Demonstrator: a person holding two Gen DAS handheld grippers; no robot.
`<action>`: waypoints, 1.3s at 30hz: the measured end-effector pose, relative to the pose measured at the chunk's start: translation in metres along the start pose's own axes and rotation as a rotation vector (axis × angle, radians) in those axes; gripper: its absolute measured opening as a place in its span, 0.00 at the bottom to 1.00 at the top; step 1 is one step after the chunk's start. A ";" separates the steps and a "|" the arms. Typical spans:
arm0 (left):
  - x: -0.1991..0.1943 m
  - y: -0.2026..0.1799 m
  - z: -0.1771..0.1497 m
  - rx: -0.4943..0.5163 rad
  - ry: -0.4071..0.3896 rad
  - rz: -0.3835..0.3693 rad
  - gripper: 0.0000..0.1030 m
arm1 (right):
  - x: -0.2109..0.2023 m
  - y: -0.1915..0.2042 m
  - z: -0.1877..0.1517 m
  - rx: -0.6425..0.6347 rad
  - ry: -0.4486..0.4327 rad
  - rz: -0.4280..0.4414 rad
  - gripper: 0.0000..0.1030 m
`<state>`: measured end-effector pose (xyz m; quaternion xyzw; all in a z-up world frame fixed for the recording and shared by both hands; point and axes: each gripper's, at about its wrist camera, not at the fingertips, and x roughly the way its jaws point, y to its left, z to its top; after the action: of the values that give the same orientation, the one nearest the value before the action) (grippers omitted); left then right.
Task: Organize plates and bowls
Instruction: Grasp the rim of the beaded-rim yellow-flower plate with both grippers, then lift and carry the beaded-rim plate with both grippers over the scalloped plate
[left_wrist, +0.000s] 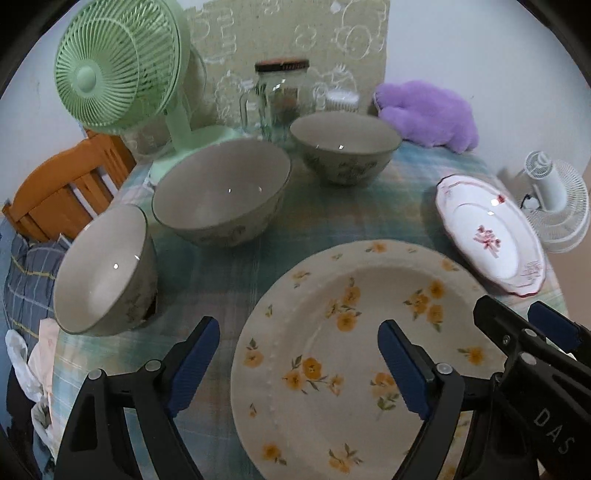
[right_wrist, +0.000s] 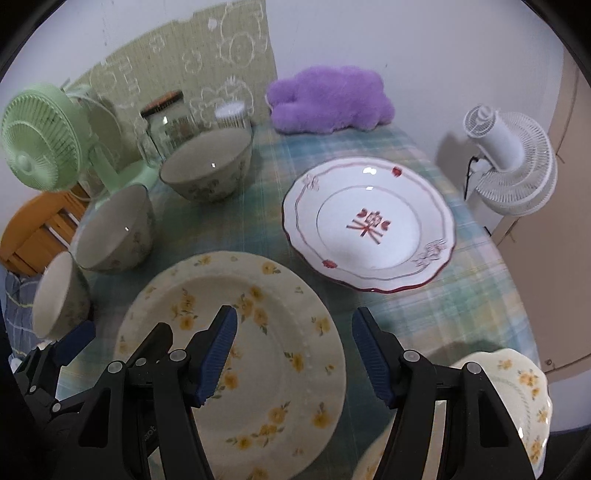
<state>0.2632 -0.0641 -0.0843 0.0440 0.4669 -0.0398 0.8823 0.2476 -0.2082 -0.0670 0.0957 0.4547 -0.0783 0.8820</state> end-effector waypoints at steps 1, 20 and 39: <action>0.004 0.000 -0.001 0.002 0.006 0.002 0.84 | 0.006 0.000 0.000 -0.003 0.010 0.001 0.66; 0.035 0.007 -0.008 -0.035 0.112 -0.008 0.78 | 0.046 0.004 -0.003 -0.050 0.107 0.001 0.66; 0.019 0.030 -0.039 0.037 0.082 -0.010 0.77 | 0.037 0.024 -0.032 -0.098 0.172 0.042 0.62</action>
<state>0.2448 -0.0308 -0.1205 0.0597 0.5021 -0.0509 0.8612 0.2495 -0.1791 -0.1129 0.0680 0.5297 -0.0288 0.8449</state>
